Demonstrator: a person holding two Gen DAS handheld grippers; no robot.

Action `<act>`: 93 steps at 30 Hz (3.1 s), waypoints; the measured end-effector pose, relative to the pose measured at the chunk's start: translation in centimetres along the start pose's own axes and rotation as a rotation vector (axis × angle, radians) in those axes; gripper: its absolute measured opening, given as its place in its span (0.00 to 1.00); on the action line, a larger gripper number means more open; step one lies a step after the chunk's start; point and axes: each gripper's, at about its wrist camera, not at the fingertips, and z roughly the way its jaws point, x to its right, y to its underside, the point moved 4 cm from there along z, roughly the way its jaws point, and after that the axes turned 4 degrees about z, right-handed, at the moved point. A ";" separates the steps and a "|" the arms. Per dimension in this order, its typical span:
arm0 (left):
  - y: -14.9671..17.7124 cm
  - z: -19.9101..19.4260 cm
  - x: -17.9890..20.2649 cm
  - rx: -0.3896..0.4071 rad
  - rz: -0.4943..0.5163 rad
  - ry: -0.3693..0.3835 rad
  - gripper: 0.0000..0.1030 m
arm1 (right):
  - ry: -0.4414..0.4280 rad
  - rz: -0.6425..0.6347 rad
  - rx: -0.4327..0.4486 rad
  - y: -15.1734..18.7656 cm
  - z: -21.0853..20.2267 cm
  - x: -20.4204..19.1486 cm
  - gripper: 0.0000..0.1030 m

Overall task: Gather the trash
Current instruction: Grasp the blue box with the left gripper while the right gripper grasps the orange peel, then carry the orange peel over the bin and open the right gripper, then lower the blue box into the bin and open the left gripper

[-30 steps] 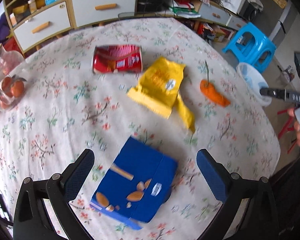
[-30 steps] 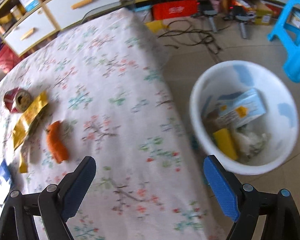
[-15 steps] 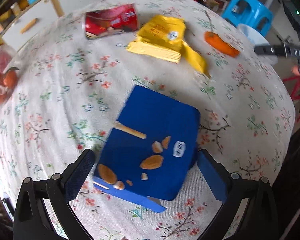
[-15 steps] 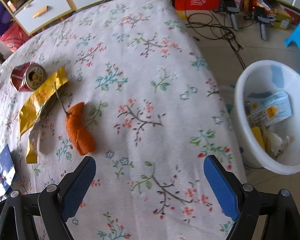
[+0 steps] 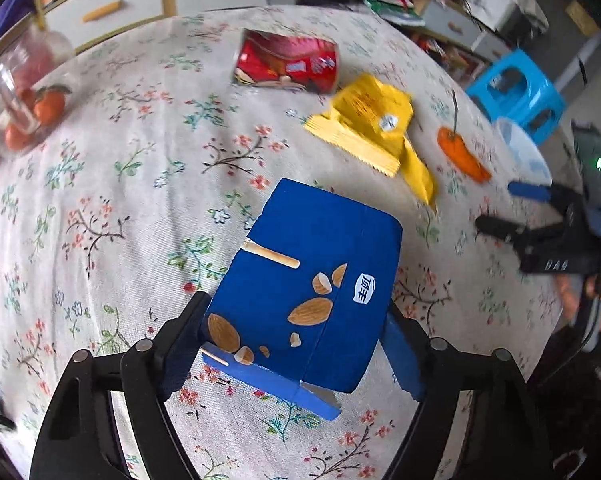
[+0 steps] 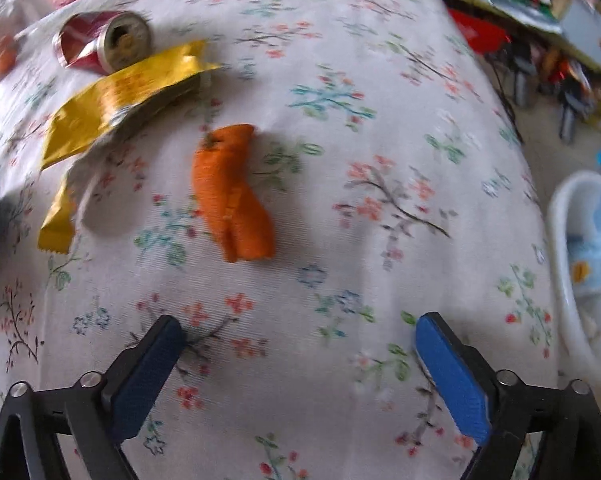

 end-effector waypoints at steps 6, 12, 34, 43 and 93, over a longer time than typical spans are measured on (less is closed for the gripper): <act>0.0 -1.0 0.3 0.047 -0.015 -0.010 0.79 | -0.014 0.001 0.052 -1.0 0.7 0.1 0.99; -0.5 -1.4 1.2 0.069 -0.035 -0.032 0.79 | -0.013 0.011 0.099 -2.7 1.4 -0.2 0.99; -2.9 -0.7 2.4 0.103 -0.128 -0.013 0.79 | -0.054 0.012 0.158 -4.7 0.7 -1.9 0.35; -4.3 -1.0 5.3 0.133 -0.069 -0.012 0.79 | -0.077 0.036 0.155 -4.4 -0.2 -1.0 0.25; -16.2 7.4 32.4 0.135 0.256 0.153 0.79 | 0.001 0.794 0.288 5.1 -12.1 30.7 0.69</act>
